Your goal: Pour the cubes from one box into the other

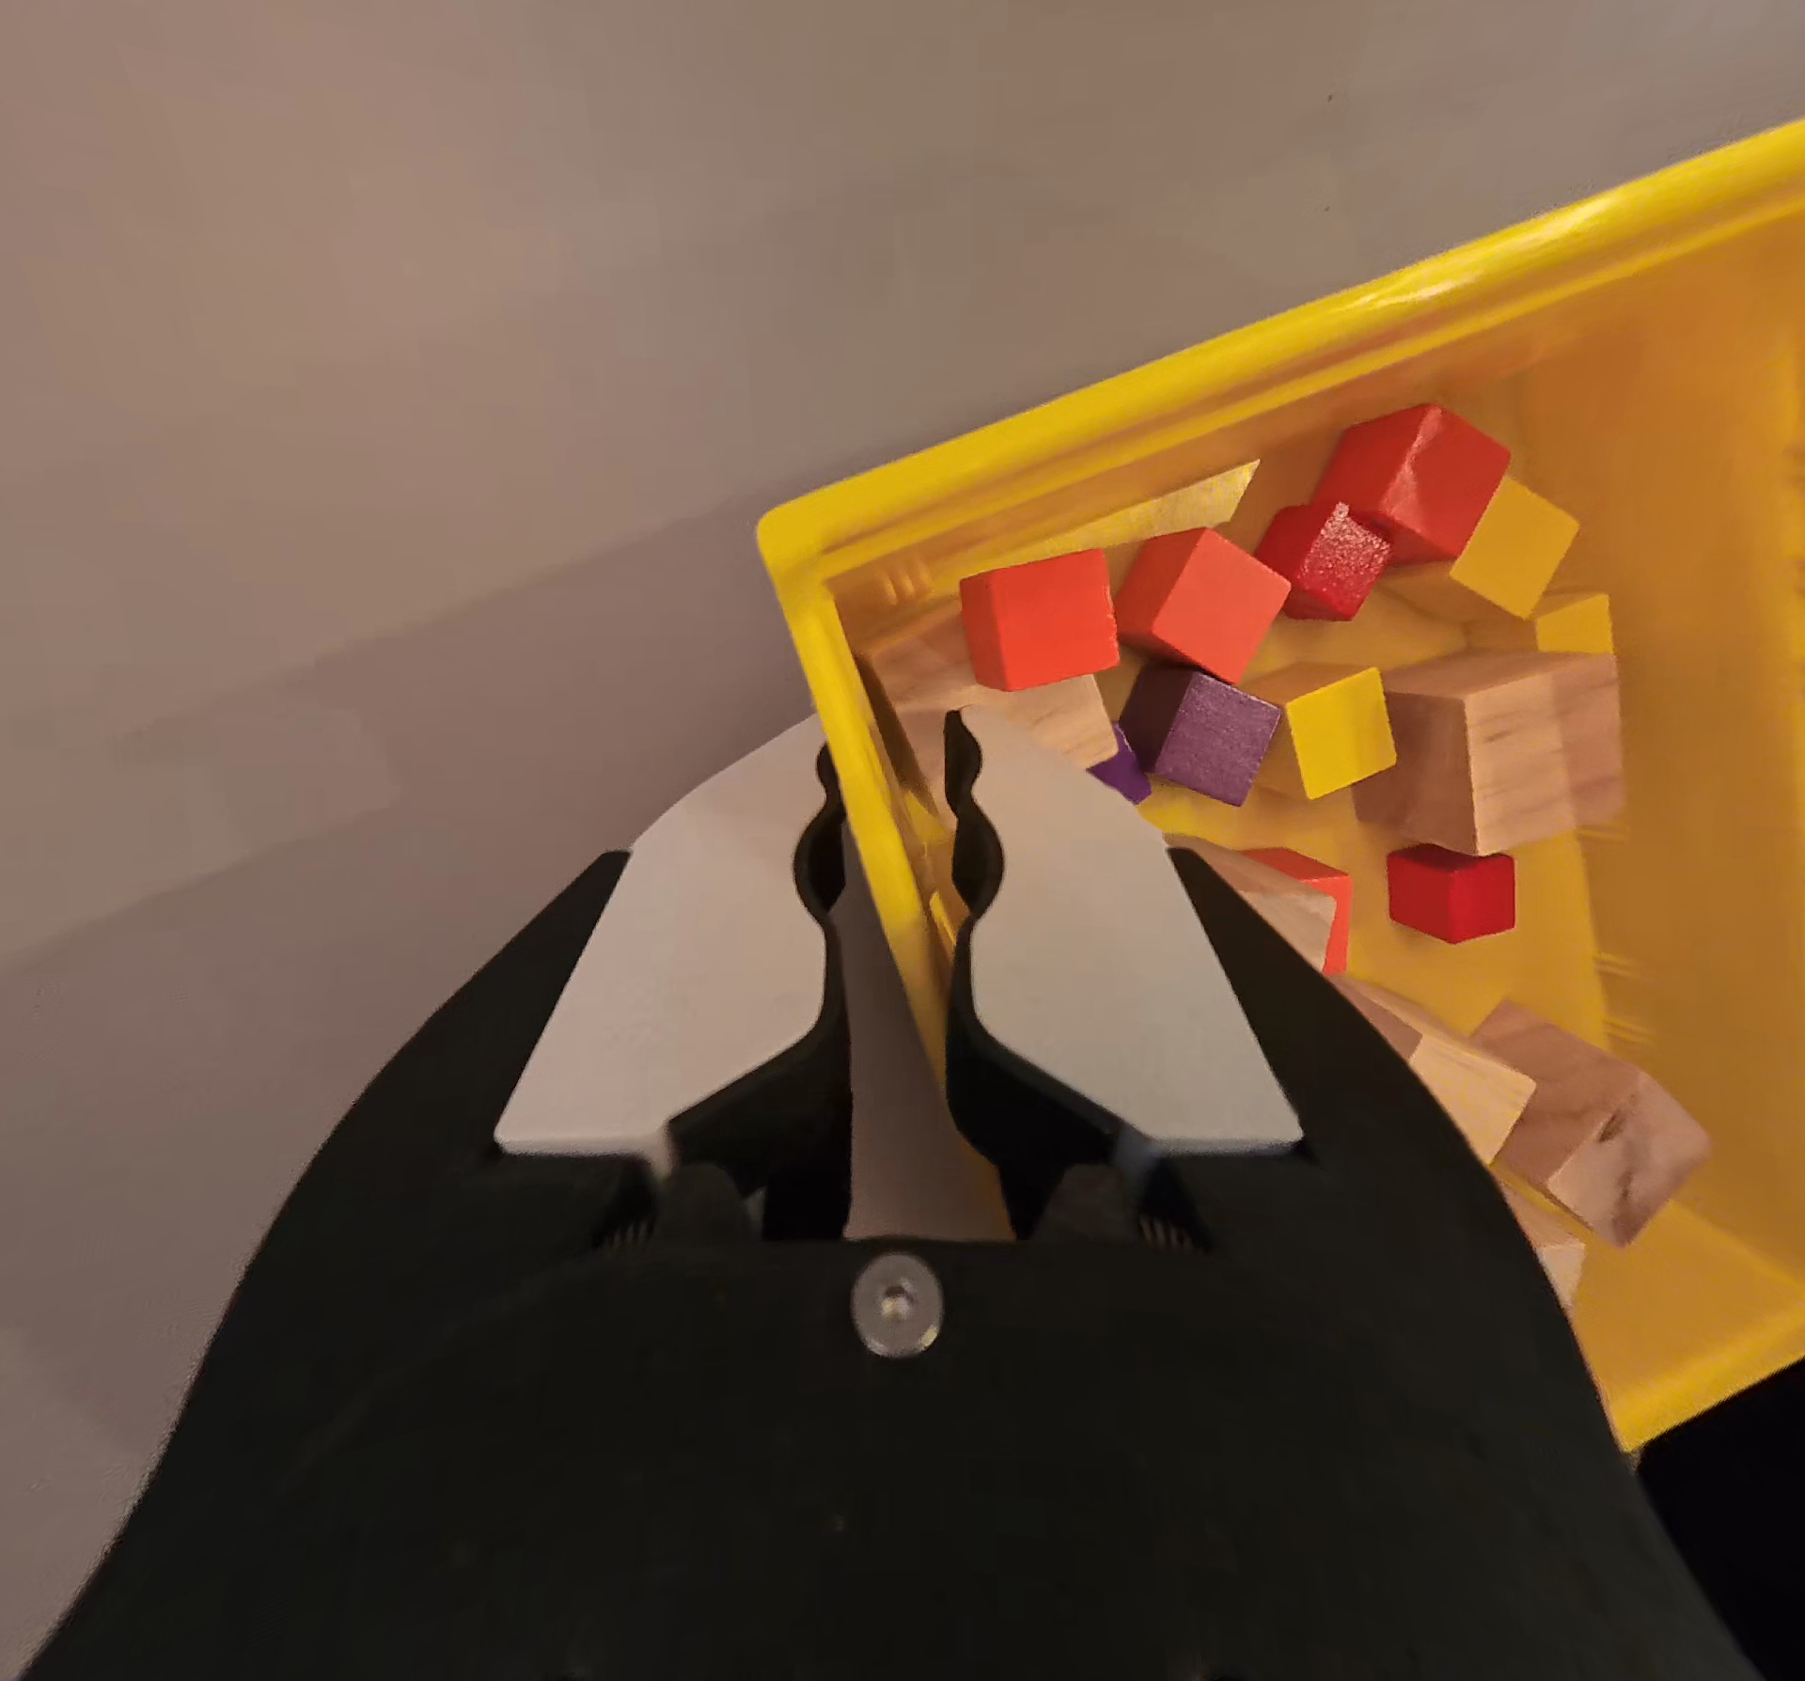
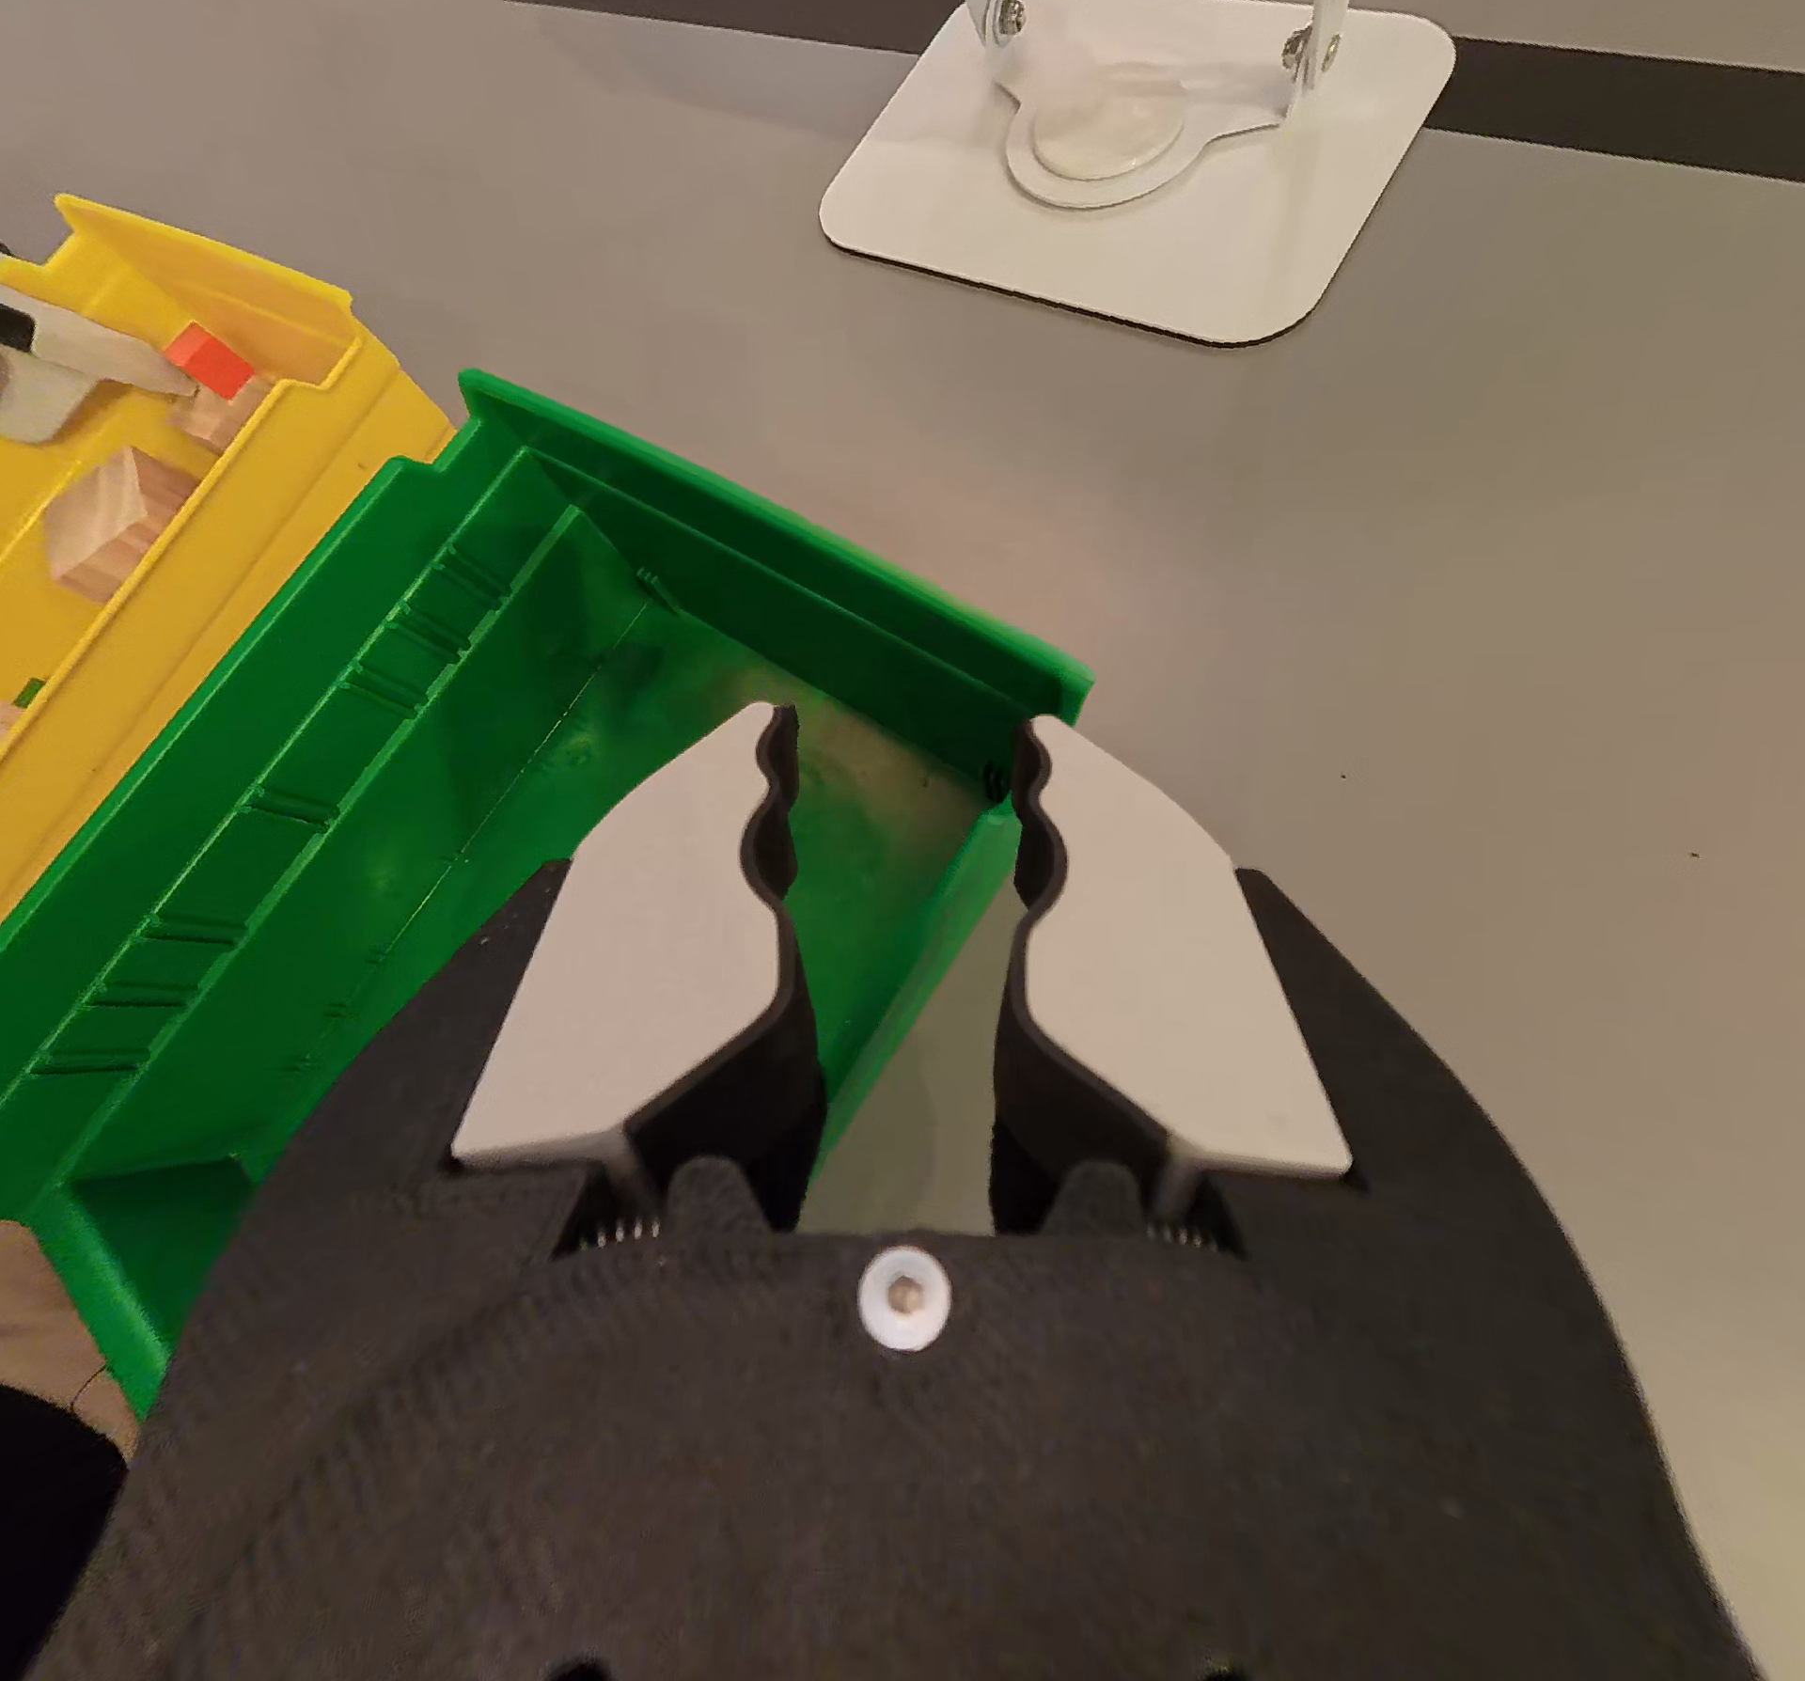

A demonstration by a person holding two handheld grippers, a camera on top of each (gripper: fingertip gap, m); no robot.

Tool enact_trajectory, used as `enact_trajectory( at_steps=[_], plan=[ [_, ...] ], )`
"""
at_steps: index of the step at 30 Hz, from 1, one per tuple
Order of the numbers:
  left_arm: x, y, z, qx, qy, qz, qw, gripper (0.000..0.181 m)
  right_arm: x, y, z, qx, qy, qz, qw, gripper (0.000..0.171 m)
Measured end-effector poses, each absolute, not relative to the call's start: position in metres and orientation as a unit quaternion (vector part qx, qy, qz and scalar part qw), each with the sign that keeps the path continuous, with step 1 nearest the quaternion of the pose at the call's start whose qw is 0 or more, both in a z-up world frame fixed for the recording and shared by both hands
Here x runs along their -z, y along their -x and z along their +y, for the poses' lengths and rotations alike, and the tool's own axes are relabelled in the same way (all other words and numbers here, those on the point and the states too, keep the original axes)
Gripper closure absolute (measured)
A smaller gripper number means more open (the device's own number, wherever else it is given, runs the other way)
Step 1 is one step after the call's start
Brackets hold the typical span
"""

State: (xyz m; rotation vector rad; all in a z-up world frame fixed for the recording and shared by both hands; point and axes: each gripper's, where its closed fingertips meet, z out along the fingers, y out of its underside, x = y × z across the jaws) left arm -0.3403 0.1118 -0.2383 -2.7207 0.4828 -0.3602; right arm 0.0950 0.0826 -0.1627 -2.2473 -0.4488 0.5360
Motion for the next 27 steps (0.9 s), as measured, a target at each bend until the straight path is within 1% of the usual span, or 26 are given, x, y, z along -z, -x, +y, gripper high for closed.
enact_trajectory(
  at_steps=[4,7,10,13,15,18,19,21,23,25,27],
  plan=[
    [0.239,0.342,0.114,0.134,0.96,0.16,0.185,0.167,0.16,-0.093,0.081,-0.211,0.88,-0.18,0.386,0.135],
    [0.238,0.341,0.115,0.138,0.961,0.15,0.189,0.167,0.146,-0.084,0.08,-0.203,0.872,-0.194,0.401,0.134],
    [0.235,0.335,0.114,0.184,0.955,0.132,0.19,0.157,0.125,-0.041,0.074,-0.216,0.858,-0.245,0.396,0.132],
    [0.226,0.331,0.111,0.238,0.944,0.115,0.198,0.146,0.118,0.028,0.058,-0.22,0.857,-0.323,0.335,0.129],
    [0.221,0.33,0.1,0.258,0.941,0.121,0.185,0.139,0.122,0.074,0.045,-0.201,0.859,-0.373,0.286,0.126],
    [0.224,0.331,0.078,0.254,0.943,0.14,0.161,0.136,0.139,0.124,0.041,-0.17,0.858,-0.43,0.225,0.126],
    [0.225,0.331,0.072,0.252,0.944,0.145,0.156,0.136,0.147,0.136,0.044,-0.165,0.861,-0.434,0.208,0.125],
    [0.23,0.331,0.06,0.244,0.947,0.162,0.131,0.142,0.166,0.148,0.054,-0.12,0.868,-0.448,0.177,0.119],
    [0.231,0.332,0.059,0.245,0.948,0.155,0.134,0.146,0.181,0.16,0.06,-0.091,0.869,-0.46,0.158,0.116],
    [0.231,0.334,0.062,0.251,0.947,0.143,0.139,0.149,0.192,0.162,0.066,-0.052,0.873,-0.466,0.139,0.109],
    [0.231,0.339,0.066,0.254,0.948,0.125,0.147,0.151,0.191,0.164,0.072,-0.047,0.877,-0.461,0.128,0.112]
  ],
)
